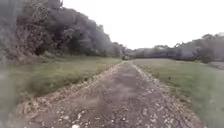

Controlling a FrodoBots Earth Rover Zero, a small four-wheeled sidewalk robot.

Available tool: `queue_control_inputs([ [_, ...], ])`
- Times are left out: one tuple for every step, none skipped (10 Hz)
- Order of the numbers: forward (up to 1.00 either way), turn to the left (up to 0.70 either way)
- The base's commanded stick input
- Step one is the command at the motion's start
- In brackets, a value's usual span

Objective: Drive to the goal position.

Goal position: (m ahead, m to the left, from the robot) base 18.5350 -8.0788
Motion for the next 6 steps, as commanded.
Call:
queue_control_inputs([
  [1.0, 0.0],
  [1.0, 0.0],
  [1.0, 0.0],
  [1.0, 0.0],
  [1.0, 0.0],
  [1.0, 0.0],
])
